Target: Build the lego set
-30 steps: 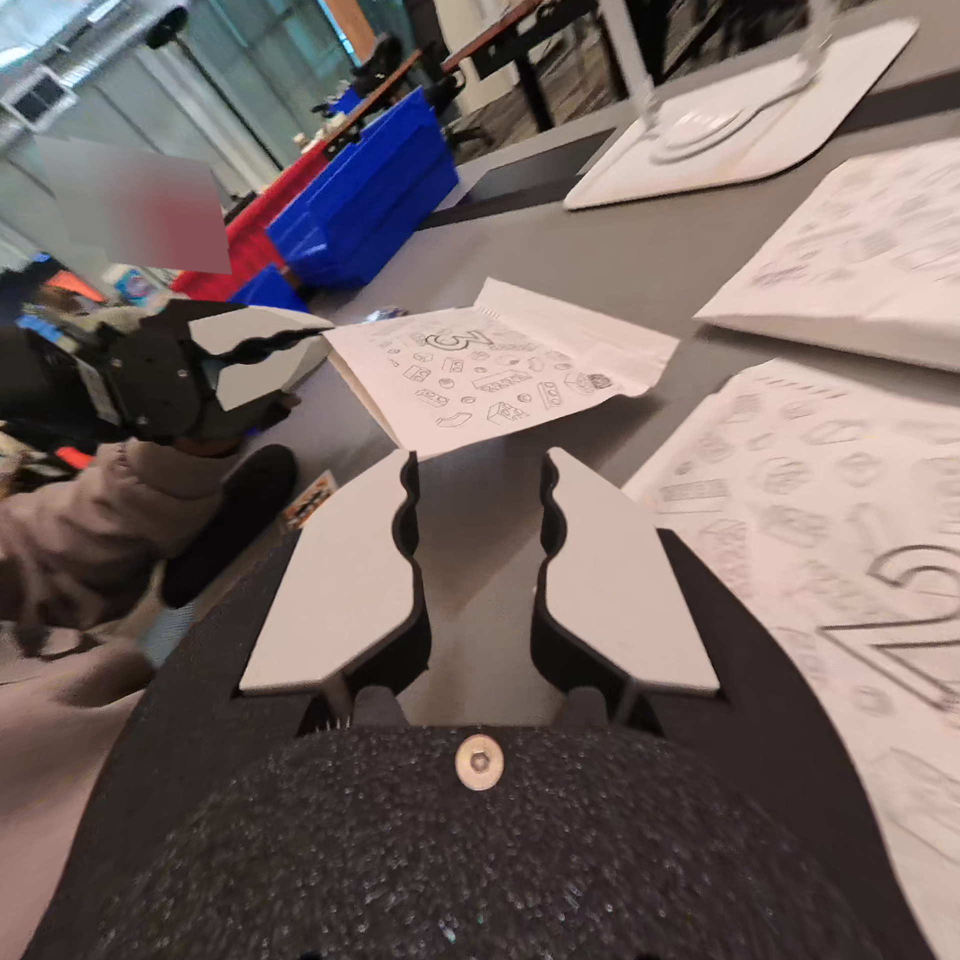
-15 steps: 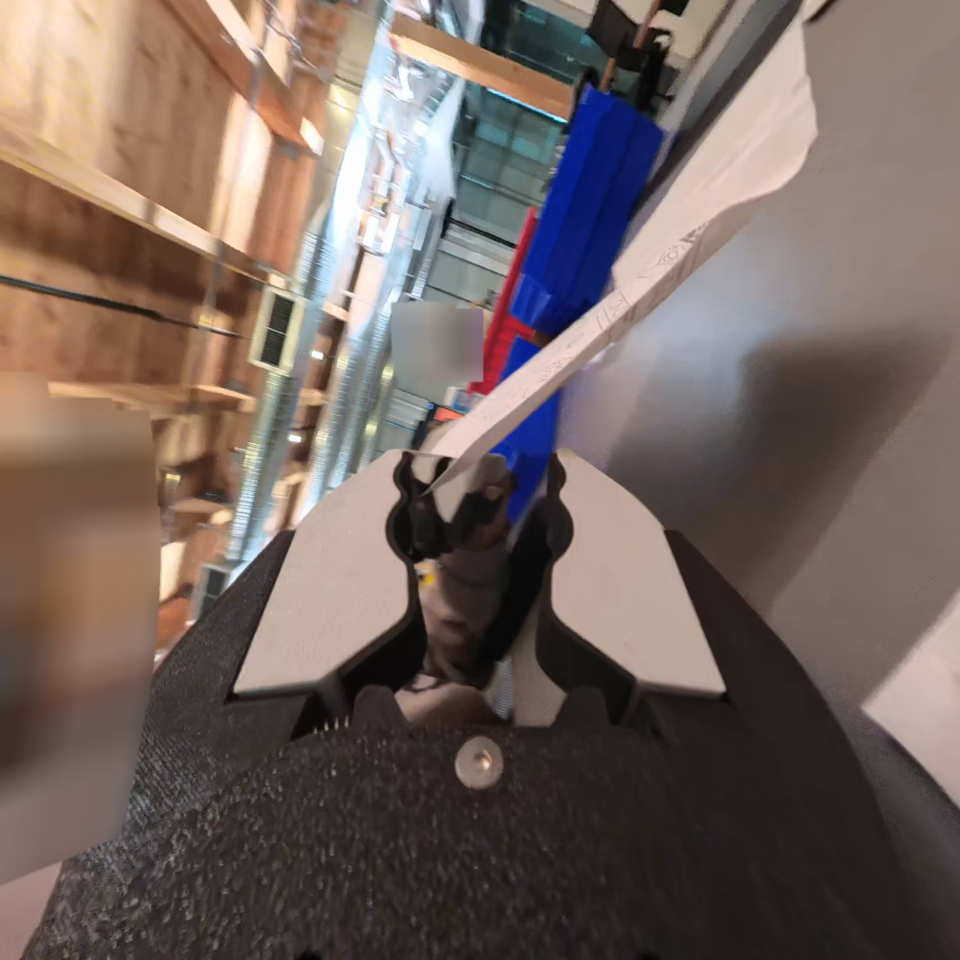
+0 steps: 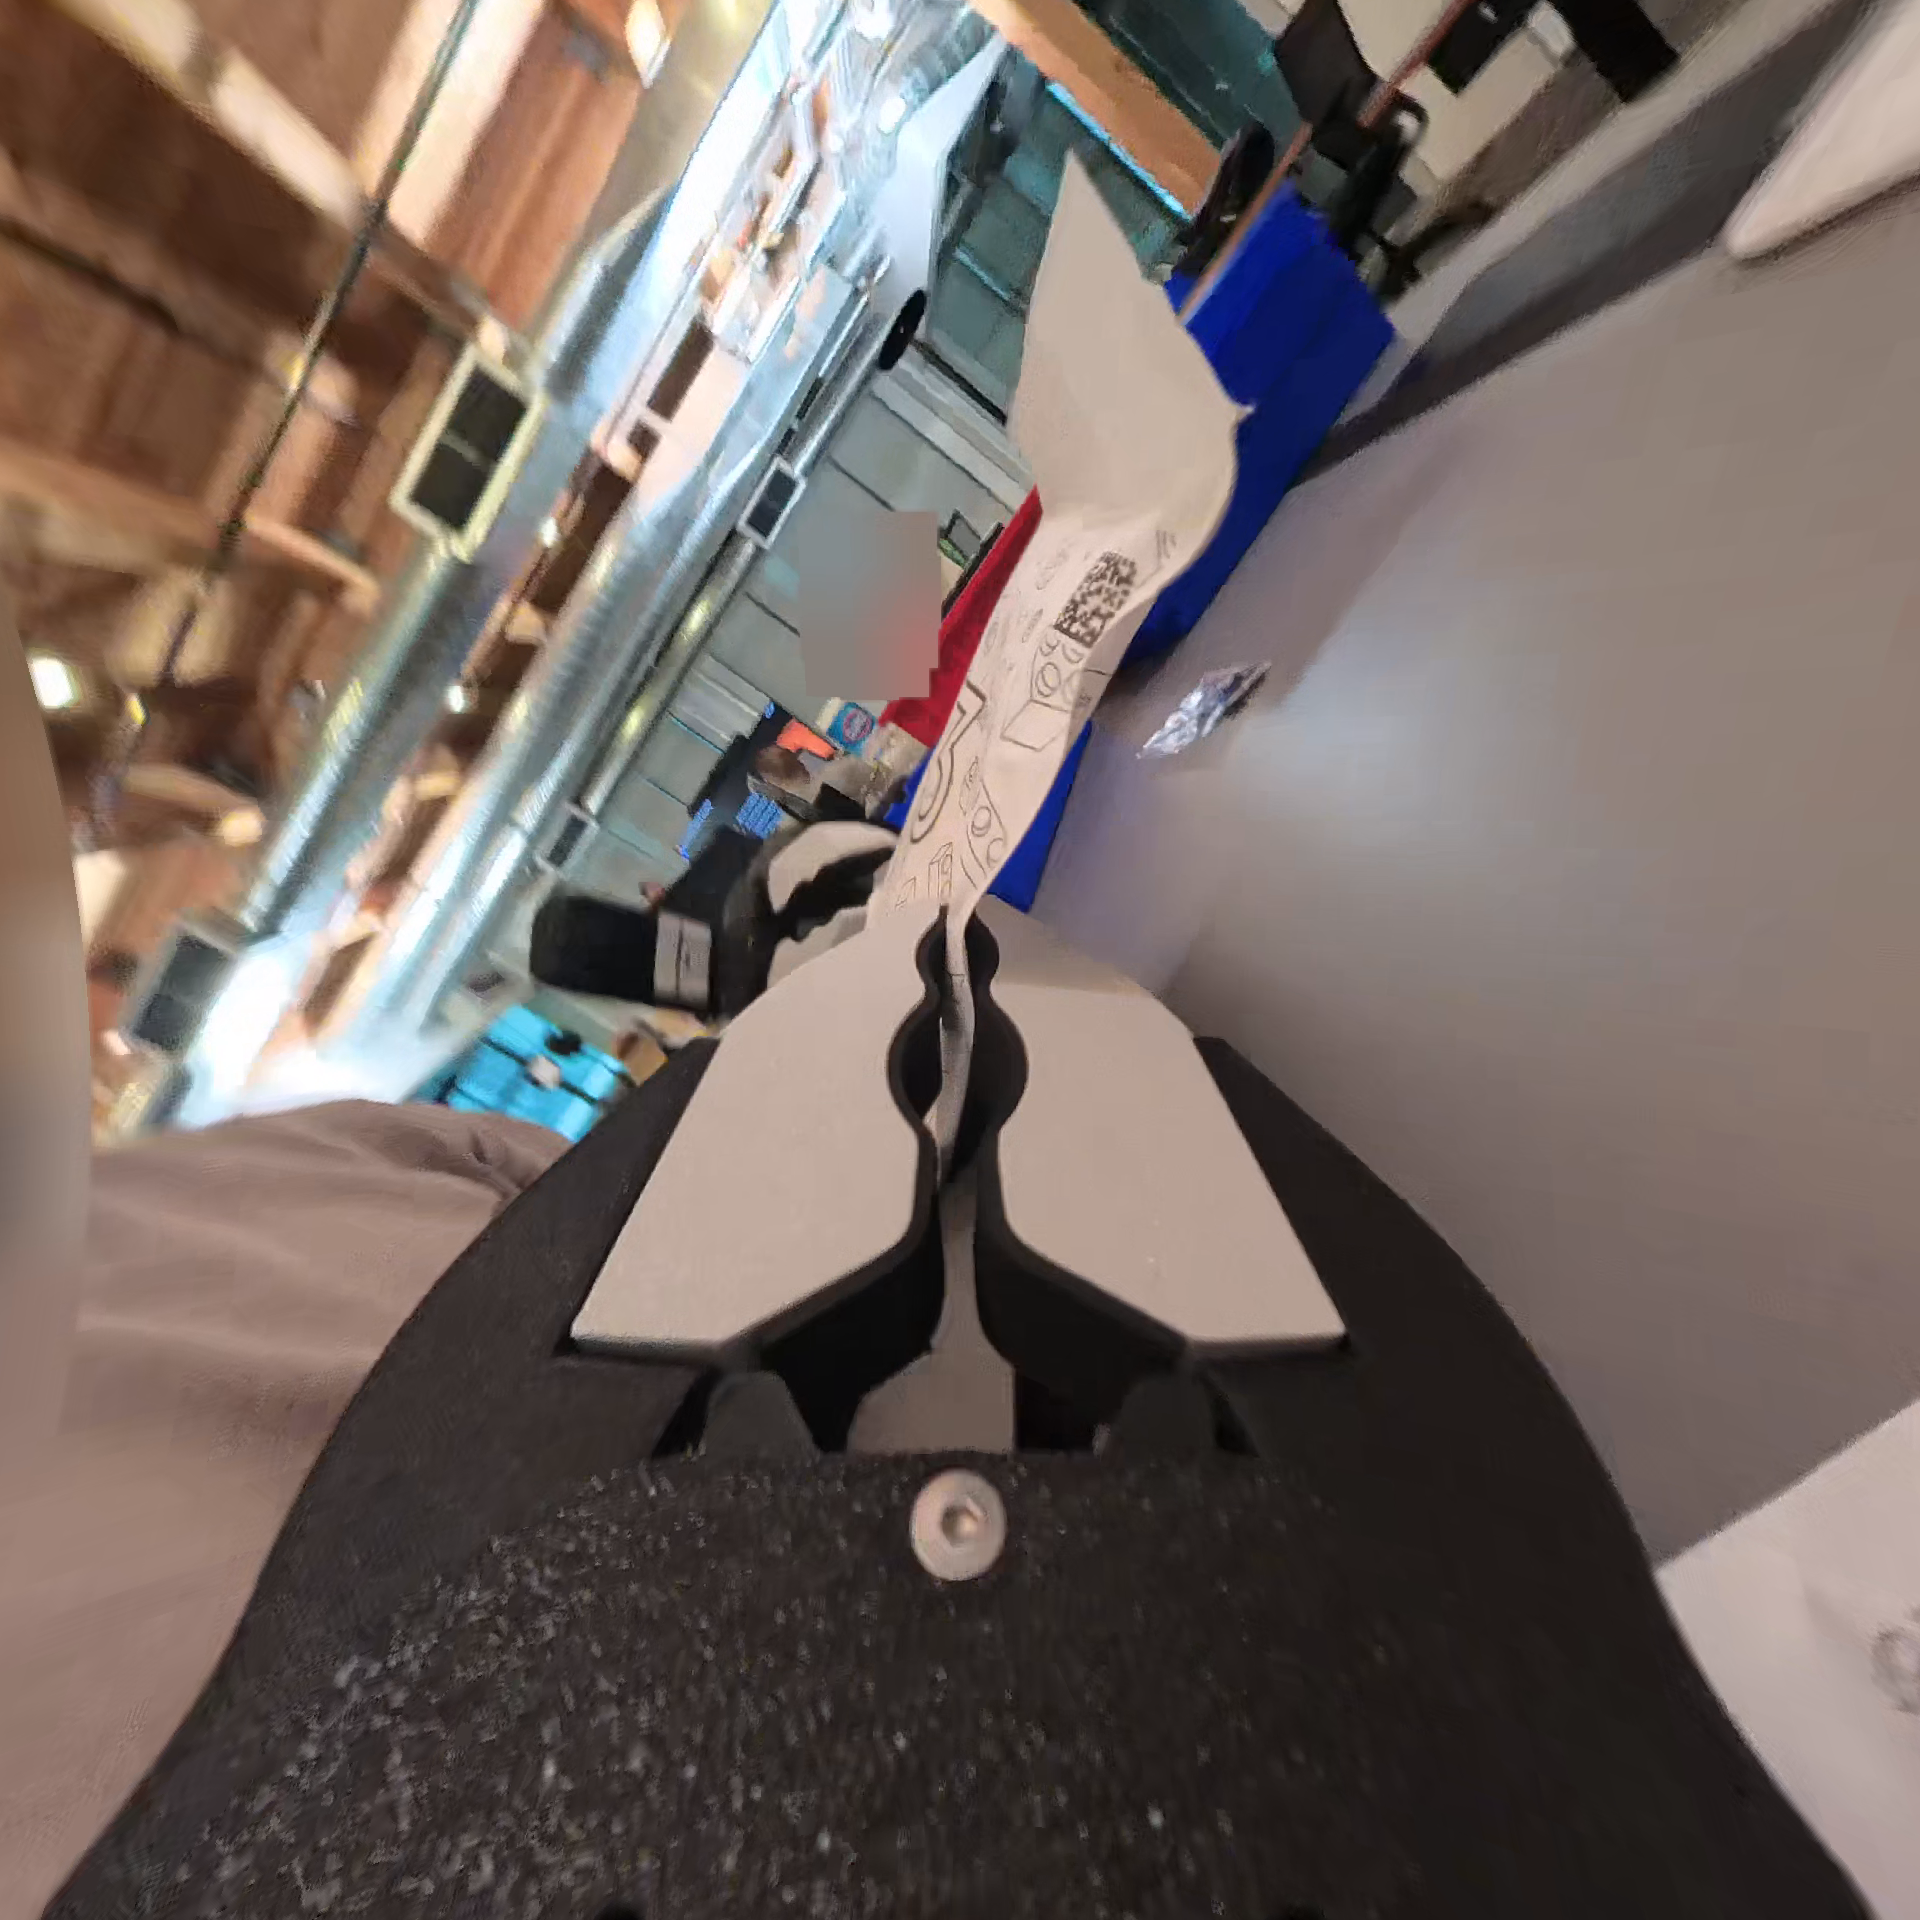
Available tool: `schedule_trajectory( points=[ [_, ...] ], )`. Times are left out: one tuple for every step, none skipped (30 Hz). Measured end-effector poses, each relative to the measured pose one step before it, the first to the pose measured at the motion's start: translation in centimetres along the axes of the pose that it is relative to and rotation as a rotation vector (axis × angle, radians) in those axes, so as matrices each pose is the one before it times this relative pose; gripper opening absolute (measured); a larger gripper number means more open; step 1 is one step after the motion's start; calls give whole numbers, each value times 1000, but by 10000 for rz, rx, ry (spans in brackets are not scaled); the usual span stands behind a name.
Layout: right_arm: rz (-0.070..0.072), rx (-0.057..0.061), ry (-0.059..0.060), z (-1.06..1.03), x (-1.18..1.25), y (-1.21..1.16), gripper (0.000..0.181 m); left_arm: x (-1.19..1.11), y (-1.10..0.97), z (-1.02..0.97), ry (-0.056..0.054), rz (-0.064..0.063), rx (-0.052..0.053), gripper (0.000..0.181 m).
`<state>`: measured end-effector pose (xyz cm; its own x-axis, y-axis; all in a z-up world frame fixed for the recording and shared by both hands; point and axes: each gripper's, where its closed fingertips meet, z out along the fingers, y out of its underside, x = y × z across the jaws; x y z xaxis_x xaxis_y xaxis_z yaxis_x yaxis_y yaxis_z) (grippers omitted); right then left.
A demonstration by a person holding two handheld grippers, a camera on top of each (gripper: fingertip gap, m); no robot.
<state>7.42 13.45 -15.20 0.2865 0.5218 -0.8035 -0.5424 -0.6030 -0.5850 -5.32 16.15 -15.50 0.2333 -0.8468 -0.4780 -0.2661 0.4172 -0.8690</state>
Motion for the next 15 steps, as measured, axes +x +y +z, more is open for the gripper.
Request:
schedule_trajectory(
  points=[
    [-691, -107, -157, -173, -701, -217, 0, 38, -191, -293, 543, -1042, 146, 27],
    [-601, -99, -199, -240, -691, -271, 0, -18, -269, -326, 529, -1063, 186, 32],
    [-634, -72, -396, -263, -926, -319, 0, -224, -276, -269, 406, -1062, 180, 38],
    [-524, -128, -172, -255, -538, -224, 0, -259, -191, -183, 422, -1068, 113, 44],
    [-451, -191, -251, -218, -550, -114, 0, -200, -259, -140, 493, -1169, 117, 48],
    [-347, -169, -188, -176, -413, -110, 0, 99, -436, -128, 661, -1134, 197, 53],
    [-261, -164, -57, -131, -179, -68, 0, 309, -408, -84, 668, -951, 140, 54],
    [-209, -141, -116, -86, -264, -77, 0, 421, -204, 27, 570, -673, -4, 56],
    [-203, -133, -18, -54, -142, -51, 0, 711, -105, 93, 657, -528, -33, 56],
    [-235, -181, -30, -26, -158, 43, 0, 795, -100, 140, 636, -429, -7, 58],
    [-242, -175, -76, -48, -206, 33, 0, 917, -62, 119, 710, -412, -14, 58],
    [-225, -212, -131, -67, -260, 108, 0, 821, -237, 57, 673, -451, 87, 59],
    [-252, -266, -91, -10, -217, 250, 0, 564, -335, -42, 525, -430, 164, 58],
    [-197, -191, -136, 110, -302, 209, 0, -50, -205, -14, 125, -371, 91, 59],
    [-20, -54, -255, 256, -425, 56, 0, -427, 164, 112, -173, -174, -90, 57]
  ],
)
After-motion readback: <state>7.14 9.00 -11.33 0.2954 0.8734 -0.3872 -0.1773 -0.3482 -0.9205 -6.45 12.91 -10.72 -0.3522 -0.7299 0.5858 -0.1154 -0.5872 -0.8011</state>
